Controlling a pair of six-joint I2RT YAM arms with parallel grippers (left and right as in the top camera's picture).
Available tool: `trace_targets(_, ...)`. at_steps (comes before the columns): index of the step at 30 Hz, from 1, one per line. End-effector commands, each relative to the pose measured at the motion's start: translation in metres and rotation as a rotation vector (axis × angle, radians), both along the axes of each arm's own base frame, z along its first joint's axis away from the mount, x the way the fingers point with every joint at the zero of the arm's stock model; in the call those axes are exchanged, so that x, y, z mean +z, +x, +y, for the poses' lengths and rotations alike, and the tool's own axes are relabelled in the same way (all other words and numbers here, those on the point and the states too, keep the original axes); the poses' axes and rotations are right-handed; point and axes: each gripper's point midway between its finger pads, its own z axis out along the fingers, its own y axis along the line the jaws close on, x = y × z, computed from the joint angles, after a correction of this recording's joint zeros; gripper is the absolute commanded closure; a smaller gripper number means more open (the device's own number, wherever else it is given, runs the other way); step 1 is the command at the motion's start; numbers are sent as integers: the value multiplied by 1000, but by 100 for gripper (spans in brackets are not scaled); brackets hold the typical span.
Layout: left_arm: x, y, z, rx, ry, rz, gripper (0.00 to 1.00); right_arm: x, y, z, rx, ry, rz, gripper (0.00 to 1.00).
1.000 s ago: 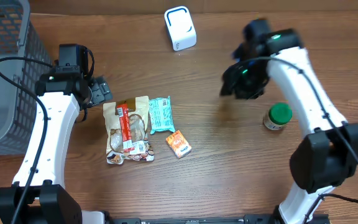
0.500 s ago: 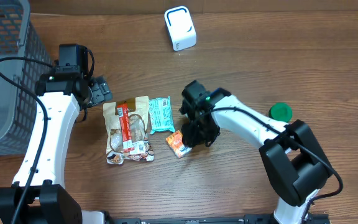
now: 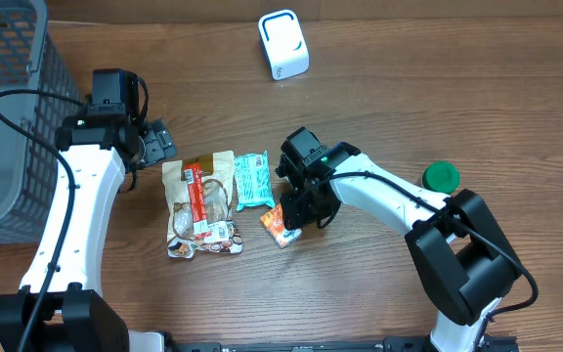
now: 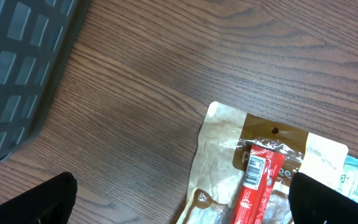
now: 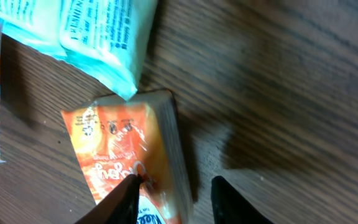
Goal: Scan the item barcode
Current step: 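Reach the right gripper to the orange snack box and grasp it, then lift the orange box and turn it with the right gripper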
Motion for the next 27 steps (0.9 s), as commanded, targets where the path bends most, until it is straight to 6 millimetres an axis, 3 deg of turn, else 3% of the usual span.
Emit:
trace_targets(1, 5, 5, 2, -14, 13, -11, 0, 0, 2, -1, -1, 0, -11, 64)
trace_targets(16, 5, 5, 2, -14, 13, -10, 0, -13, -7, -6, 3, -9, 3, 73)
trace_targets(19, 5, 5, 2, -14, 13, -11, 0, -15, -9, -6, 4, -1, 10, 77)
trace_targets(22, 5, 5, 2, -14, 13, -11, 0, -15, -9, -6, 5, 1, 8, 96)
trace_targets(25, 5, 5, 1, -15, 13, -10, 0, -11, -4, -6, -3, 3, -1, 96)
trace_targets(27, 5, 5, 1, -15, 13, -11, 0, -1, 9, -11, -30, 7, -30, 96)
